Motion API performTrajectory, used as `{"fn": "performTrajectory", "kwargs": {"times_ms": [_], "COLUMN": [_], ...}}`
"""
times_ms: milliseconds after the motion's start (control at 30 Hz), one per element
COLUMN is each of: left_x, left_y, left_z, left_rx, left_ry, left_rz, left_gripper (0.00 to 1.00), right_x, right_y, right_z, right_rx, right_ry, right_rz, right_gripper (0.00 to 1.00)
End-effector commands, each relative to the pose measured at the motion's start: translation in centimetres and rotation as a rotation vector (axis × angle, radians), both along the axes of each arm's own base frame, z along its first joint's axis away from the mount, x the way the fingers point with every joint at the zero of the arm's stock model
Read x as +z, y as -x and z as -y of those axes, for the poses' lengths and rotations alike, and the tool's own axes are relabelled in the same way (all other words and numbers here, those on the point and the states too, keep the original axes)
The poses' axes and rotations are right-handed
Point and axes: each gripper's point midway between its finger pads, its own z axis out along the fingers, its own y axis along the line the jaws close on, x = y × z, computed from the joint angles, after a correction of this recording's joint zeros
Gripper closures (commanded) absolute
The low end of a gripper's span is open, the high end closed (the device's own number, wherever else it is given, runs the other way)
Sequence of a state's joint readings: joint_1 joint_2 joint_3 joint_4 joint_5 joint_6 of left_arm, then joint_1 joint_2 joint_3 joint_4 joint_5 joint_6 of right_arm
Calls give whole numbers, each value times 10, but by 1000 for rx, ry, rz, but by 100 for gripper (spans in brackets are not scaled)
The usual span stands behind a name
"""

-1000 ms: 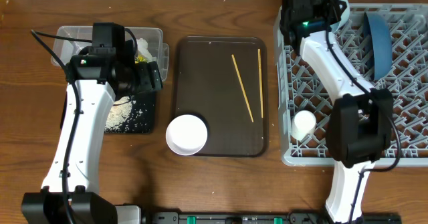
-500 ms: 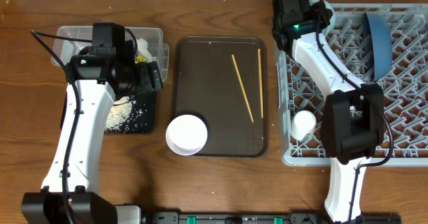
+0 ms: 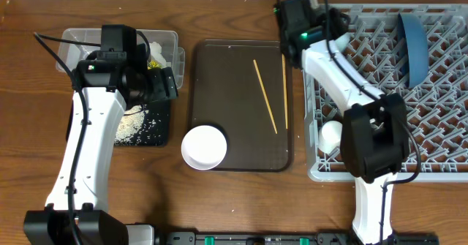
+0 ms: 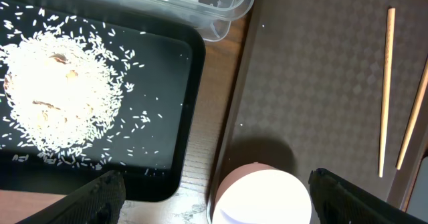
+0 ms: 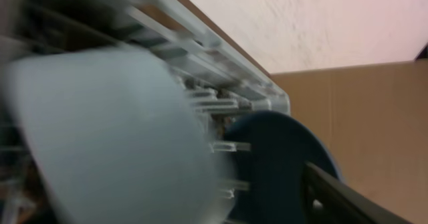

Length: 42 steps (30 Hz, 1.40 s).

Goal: Sort waste into correct bins and load items into the dishwasher rack
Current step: 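Carry the light-blue bowl into the rack's back-left and release, then reach the right gripper to the pink-white bowl and grasp its rim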

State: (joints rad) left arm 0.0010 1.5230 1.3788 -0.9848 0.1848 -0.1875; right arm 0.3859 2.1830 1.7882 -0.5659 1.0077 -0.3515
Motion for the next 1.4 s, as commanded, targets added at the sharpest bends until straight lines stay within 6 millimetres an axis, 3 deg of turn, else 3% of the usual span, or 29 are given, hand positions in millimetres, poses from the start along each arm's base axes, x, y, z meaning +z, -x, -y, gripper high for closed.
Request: {"fn": "performTrajectory", "kwargs": {"times_ms": [0, 267, 367, 500, 633, 667, 733, 1067, 1200, 1367], "left_x": [9, 9, 9, 9, 9, 9, 9, 9, 9, 9], "left_y": [-3, -3, -3, -3, -3, -3, -3, -3, -3, -3], "left_z": [0, 0, 0, 0, 0, 0, 0, 0, 0, 0], "left_rx": [6, 6, 6, 6, 6, 6, 6, 6, 6, 6], "left_ry": [8, 8, 8, 8, 8, 8, 8, 8, 8, 8], "left_rz": [24, 24, 24, 24, 24, 24, 24, 24, 23, 27], "left_gripper": [10, 9, 9, 9, 9, 9, 9, 10, 10, 10], "right_x": [17, 57, 57, 34, 11, 6, 0, -69, -101, -120], "right_y": [6, 15, 25, 61, 117, 135, 156, 231, 246, 258], "right_z": [-19, -30, -47, -101, -182, -206, -229, -284, -284, -282], "right_rx": [31, 54, 105, 186, 264, 302, 340, 305, 224, 182], "right_ry": [-5, -52, -216, -606, -1095, -1212, -1307, -1250, -1148, -1101], "right_rz": [34, 112, 94, -66, -382, -492, -611, -837, -821, -835], "right_gripper": [18, 13, 16, 18, 17, 23, 33, 39, 41, 49]}}
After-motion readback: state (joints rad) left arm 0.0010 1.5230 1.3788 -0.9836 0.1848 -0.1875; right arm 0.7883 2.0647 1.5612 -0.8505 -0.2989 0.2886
